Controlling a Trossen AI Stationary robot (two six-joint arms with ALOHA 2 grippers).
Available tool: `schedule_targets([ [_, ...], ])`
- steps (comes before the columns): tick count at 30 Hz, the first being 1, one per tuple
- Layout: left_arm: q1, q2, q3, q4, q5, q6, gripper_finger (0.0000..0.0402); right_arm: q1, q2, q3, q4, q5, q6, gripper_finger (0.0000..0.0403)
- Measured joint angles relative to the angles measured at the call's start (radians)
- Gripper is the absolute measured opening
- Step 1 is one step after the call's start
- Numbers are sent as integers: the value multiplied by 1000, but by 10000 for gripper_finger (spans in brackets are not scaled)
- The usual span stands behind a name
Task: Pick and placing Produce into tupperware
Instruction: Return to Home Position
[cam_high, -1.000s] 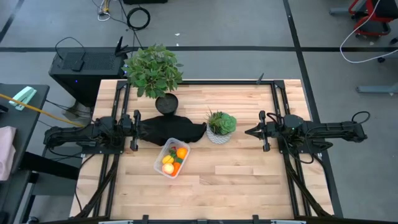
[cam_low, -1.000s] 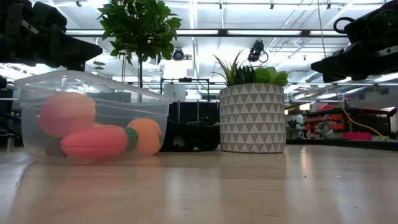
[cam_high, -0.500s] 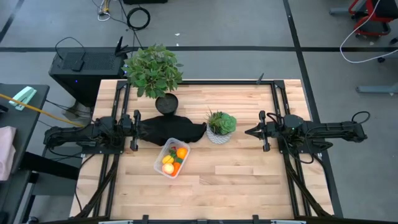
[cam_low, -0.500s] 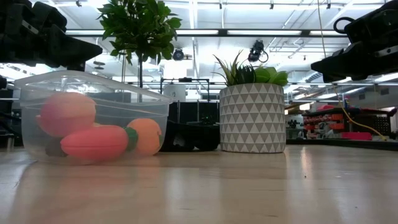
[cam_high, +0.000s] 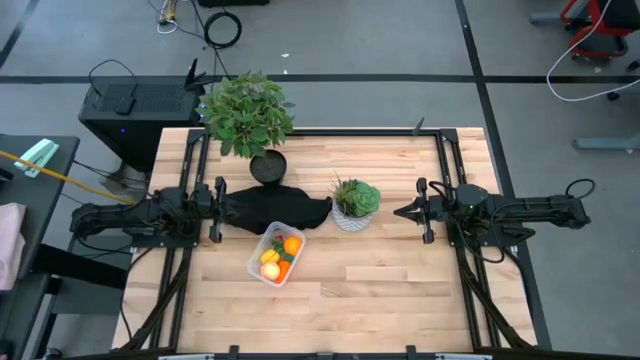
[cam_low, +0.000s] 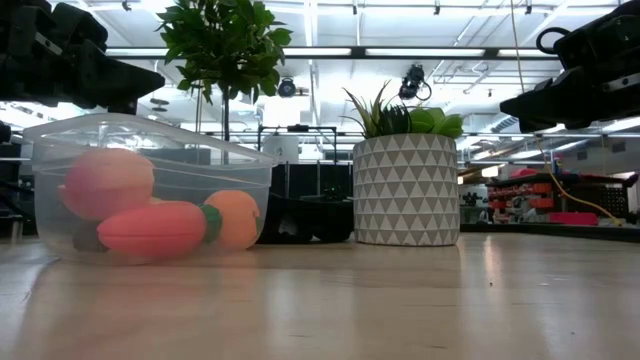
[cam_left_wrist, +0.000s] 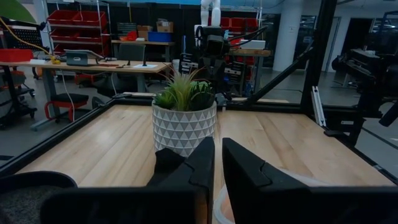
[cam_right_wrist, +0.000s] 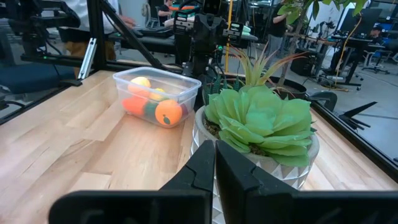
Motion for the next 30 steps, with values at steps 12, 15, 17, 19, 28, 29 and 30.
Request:
schedule_targets([
  [12, 0, 0, 0, 0, 0, 0, 33, 0, 0, 0, 0, 0, 0, 23],
  [15, 0, 0, 0, 0, 0, 0, 38, 0, 0, 0, 0, 0, 0, 23],
  [17, 0, 0, 0, 0, 0, 1, 40, 0, 0, 0, 0, 0, 0, 23],
  [19, 0, 0, 0, 0, 0, 0, 40, 0, 0, 0, 0, 0, 0, 23],
  [28, 0, 0, 0, 0, 0, 0, 28, 0, 0, 0, 0, 0, 0, 23],
  [29, 0, 0, 0, 0, 0, 0, 28, 0, 0, 0, 0, 0, 0, 23],
  [30, 0, 0, 0, 0, 0, 0, 30, 0, 0, 0, 0, 0, 0, 23],
])
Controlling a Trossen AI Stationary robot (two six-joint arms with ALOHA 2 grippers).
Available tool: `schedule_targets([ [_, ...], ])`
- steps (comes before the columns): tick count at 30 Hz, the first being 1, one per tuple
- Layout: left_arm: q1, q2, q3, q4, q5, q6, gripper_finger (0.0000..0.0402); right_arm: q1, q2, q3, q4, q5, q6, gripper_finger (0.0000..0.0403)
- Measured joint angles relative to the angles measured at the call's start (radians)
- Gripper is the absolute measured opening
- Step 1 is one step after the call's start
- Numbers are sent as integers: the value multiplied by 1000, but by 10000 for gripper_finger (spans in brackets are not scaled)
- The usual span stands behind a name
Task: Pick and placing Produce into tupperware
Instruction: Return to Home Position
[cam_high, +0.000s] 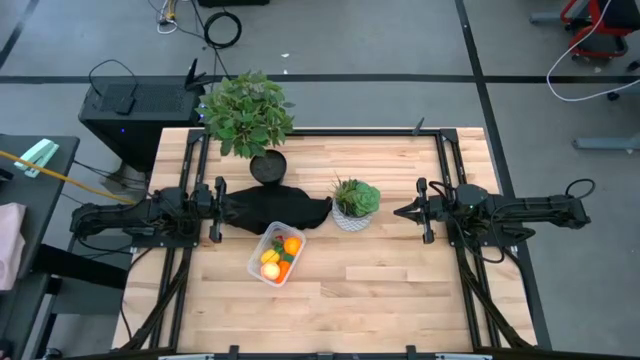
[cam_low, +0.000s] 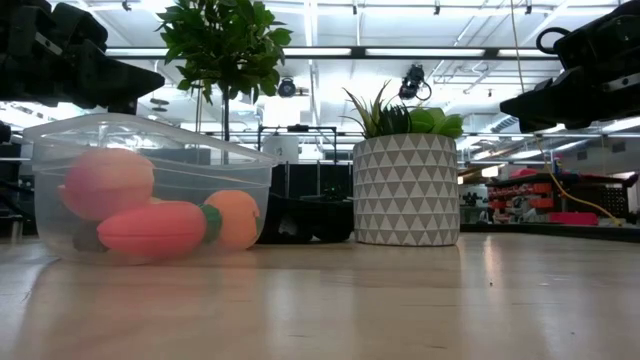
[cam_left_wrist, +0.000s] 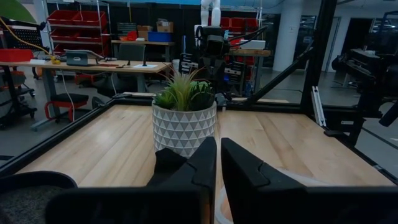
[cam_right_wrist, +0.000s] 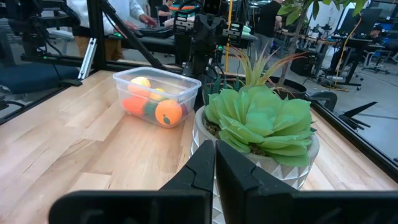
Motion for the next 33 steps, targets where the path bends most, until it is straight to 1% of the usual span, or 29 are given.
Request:
schedule_targets([
  [7, 0, 0, 0, 0, 0, 0, 40, 0, 0, 0, 0, 0, 0, 23],
  [17, 0, 0, 0, 0, 0, -1, 28, 0, 0, 0, 0, 0, 0, 23],
  [26, 0, 0, 0, 0, 0, 0, 40, 0, 0, 0, 0, 0, 0, 23],
  [33, 0, 0, 0, 0, 0, 0, 32, 0, 0, 0, 0, 0, 0, 23],
])
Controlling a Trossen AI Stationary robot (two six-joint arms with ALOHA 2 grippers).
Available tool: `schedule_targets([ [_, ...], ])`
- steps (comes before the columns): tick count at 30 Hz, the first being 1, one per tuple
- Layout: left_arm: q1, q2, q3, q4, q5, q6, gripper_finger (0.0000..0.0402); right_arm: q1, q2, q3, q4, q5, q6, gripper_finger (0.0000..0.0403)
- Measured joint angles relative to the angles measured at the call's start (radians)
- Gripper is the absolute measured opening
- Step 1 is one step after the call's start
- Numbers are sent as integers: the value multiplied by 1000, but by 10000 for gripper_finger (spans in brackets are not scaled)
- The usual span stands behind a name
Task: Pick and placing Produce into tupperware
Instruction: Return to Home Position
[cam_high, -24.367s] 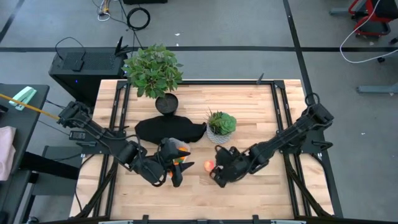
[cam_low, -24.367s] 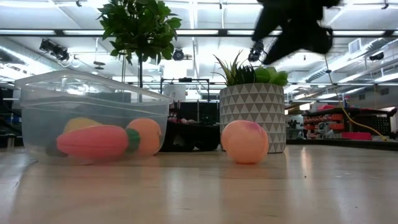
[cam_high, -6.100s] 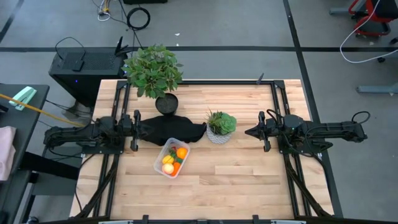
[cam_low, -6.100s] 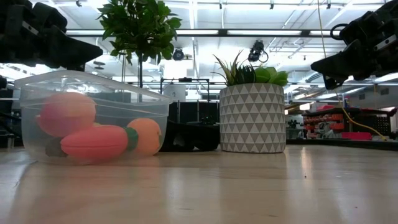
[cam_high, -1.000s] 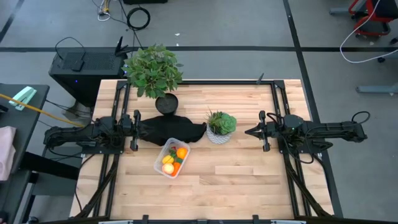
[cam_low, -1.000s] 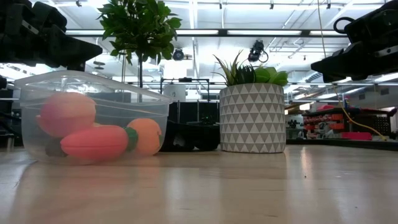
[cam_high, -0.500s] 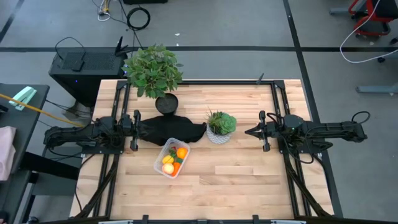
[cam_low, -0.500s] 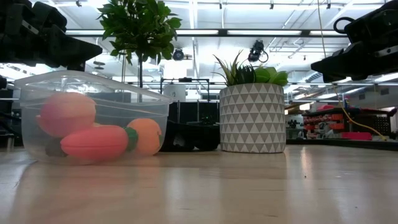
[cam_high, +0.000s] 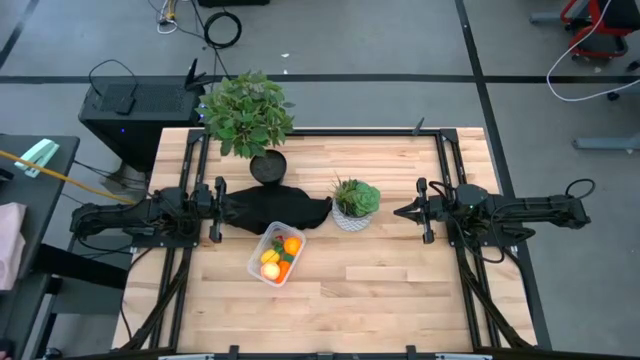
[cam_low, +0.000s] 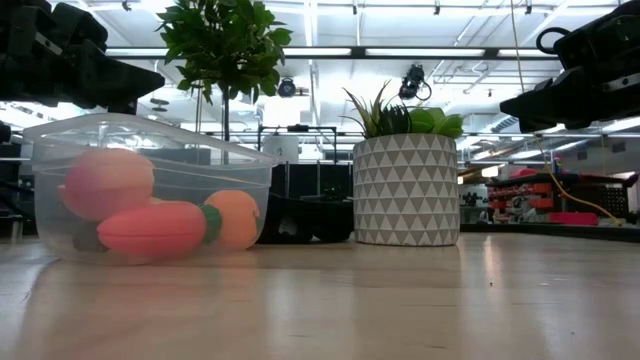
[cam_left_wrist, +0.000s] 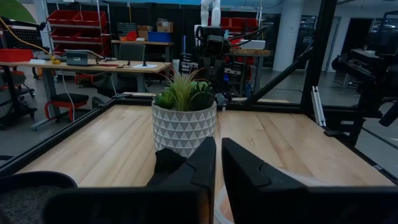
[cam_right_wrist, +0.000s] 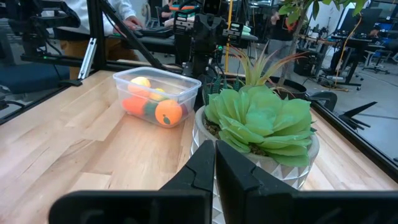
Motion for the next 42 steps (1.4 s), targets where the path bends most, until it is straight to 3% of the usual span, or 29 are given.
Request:
schedule_targets([
  [42, 0, 0, 0, 0, 0, 0, 30, 0, 0, 0, 0, 0, 0, 23],
])
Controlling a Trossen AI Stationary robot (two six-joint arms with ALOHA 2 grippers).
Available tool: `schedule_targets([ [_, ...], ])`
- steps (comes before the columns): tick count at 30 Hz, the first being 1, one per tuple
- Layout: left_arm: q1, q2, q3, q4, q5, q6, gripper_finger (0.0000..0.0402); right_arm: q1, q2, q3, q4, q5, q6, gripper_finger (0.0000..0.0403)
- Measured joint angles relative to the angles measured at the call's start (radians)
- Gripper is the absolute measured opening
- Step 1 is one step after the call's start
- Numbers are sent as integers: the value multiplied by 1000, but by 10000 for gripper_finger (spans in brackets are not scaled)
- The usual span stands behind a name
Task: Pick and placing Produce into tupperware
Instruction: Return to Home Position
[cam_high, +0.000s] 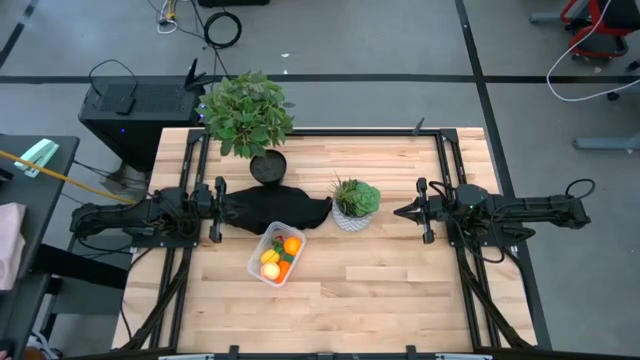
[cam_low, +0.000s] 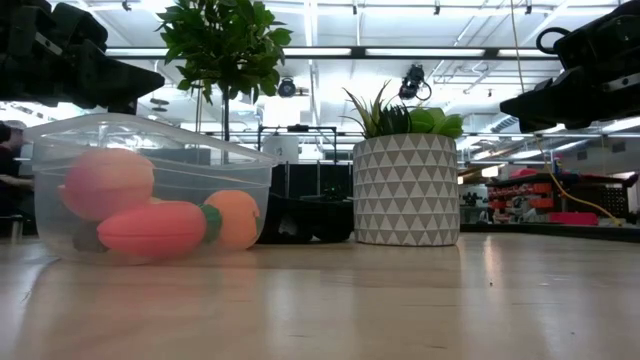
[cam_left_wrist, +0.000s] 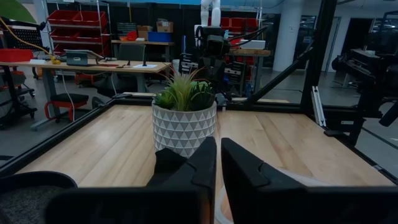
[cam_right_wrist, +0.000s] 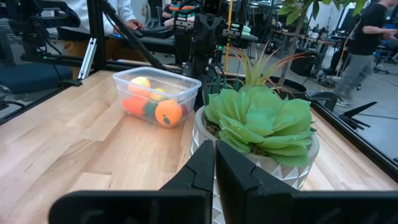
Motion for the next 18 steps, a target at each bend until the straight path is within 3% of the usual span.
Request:
schedule_targets([
  [18, 0, 0, 0, 0, 0, 0, 33, 0, 0, 0, 0, 0, 0, 23],
])
